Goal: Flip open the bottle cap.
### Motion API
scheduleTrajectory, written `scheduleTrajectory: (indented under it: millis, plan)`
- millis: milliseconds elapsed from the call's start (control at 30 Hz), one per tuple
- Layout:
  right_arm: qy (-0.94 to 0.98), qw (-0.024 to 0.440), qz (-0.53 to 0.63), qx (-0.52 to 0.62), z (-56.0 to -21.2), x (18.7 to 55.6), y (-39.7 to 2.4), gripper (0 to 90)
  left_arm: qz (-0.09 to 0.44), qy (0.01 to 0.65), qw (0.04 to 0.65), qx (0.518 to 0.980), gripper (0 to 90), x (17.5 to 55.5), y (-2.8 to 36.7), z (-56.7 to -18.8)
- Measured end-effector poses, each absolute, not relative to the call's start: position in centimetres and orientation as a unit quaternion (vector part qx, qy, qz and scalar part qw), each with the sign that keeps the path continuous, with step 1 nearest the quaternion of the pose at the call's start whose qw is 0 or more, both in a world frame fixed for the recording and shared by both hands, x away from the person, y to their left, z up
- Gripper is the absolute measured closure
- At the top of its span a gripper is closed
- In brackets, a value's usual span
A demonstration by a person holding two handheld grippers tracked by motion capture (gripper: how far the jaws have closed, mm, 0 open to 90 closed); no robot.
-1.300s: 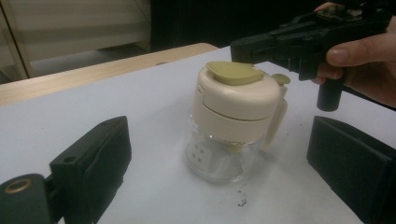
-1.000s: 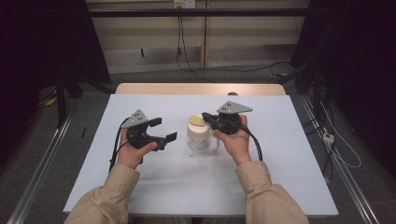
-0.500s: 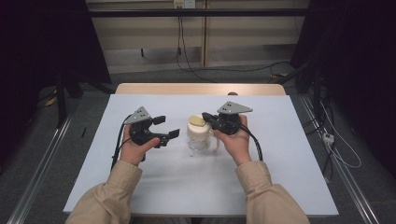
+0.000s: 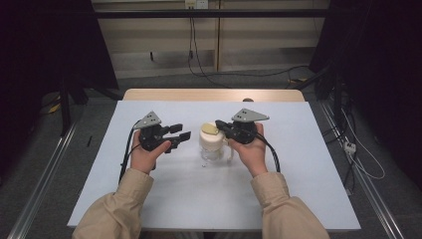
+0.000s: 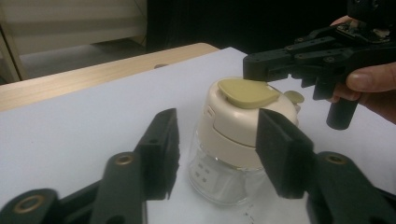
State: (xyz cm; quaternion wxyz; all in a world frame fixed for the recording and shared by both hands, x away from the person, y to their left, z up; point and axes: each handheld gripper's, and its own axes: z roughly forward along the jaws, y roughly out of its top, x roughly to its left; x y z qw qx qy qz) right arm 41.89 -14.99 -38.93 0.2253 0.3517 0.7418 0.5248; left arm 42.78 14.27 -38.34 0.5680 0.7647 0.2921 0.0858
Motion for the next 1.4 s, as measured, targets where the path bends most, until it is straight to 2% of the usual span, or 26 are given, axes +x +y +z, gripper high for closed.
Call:
scheduleTrajectory:
  millis: [133,300,600,1400]
  plan:
    - [0.742,0.225,0.524,0.352,-38.9,41.9,-15.0,90.0,0.087,0.289,0.556,0.775,71.5,43.1,13.7,-37.9]
    - [0.742,0.226,0.524,0.351,-38.9,41.9,-15.0,90.0,0.085,0.271,0.543,0.79,89.6,43.6,12.5,-37.5]
    - [0.741,0.225,0.526,0.352,-39.0,41.9,-15.0,90.0,0.08,0.266,0.517,0.81,90.0,44.4,10.8,-37.8]
    - [0.736,0.223,0.532,0.354,-39.1,41.9,-15.1,90.0,0.091,0.235,0.474,0.843,90.0,45.5,9.7,-37.5]
